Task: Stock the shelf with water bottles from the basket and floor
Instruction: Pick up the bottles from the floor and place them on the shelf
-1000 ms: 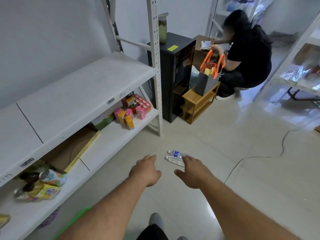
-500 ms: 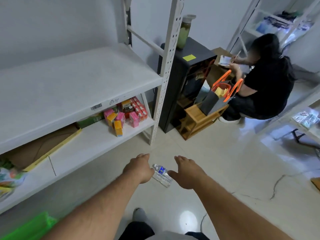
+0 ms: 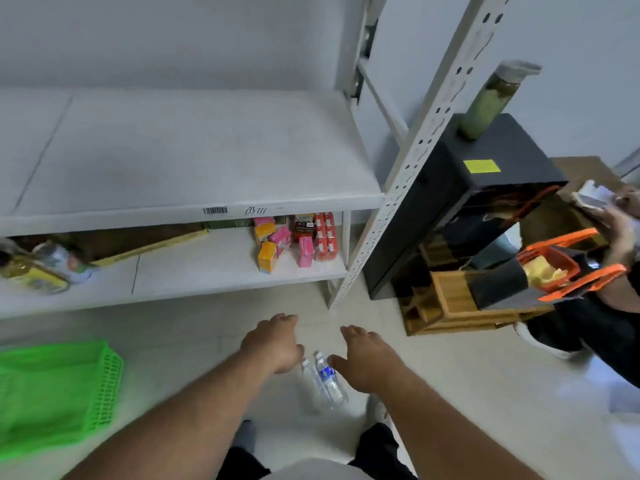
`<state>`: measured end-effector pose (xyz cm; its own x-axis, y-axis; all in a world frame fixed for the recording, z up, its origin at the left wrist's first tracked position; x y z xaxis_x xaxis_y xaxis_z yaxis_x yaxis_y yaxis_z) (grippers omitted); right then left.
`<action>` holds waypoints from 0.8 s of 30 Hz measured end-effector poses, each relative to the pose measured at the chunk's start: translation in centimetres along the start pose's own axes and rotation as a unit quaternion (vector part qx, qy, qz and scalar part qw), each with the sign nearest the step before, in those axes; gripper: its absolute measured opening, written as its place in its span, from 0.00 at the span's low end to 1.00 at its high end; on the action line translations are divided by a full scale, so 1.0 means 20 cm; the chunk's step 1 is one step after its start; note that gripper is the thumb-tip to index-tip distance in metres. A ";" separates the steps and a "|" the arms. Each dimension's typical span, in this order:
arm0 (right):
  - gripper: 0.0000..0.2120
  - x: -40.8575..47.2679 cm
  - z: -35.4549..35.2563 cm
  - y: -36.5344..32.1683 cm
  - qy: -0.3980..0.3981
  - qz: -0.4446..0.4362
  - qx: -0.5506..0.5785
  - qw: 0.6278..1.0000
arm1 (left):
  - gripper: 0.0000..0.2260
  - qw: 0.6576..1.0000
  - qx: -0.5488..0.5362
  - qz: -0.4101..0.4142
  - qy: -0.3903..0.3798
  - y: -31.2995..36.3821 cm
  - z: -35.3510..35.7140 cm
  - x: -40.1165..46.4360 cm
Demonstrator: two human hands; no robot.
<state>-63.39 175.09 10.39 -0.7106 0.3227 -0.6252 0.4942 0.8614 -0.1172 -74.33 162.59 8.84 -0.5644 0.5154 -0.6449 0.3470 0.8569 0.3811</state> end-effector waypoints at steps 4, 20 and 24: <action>0.34 0.15 0.01 0.24 -0.041 -0.056 -0.022 0.997 | 0.32 0.997 -0.031 -0.072 0.005 0.11 0.17 0.06; 0.35 0.36 0.35 0.53 -0.173 -0.110 -0.101 0.974 | 0.33 0.940 -0.245 -0.238 0.008 -0.03 0.83 0.00; 0.35 0.52 0.56 0.48 -0.190 -0.095 -0.091 0.973 | 0.32 0.920 -0.302 -0.251 0.012 -0.18 0.99 0.12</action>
<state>-60.41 182.21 -5.87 -0.5271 0.0123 -0.8497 0.2510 0.9576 -0.1418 -62.00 160.50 -7.19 -0.5581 0.0472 -0.8284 -0.4375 0.8316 0.3421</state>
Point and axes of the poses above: each hand's wrist, its own x-axis towards the middle knuckle, its own z-axis out of the palm, y = z × x, the point moved 9 cm from there along x, towards the middle knuckle, and after that the axes turned 7 degrees about -x, right-handed, at the moved point
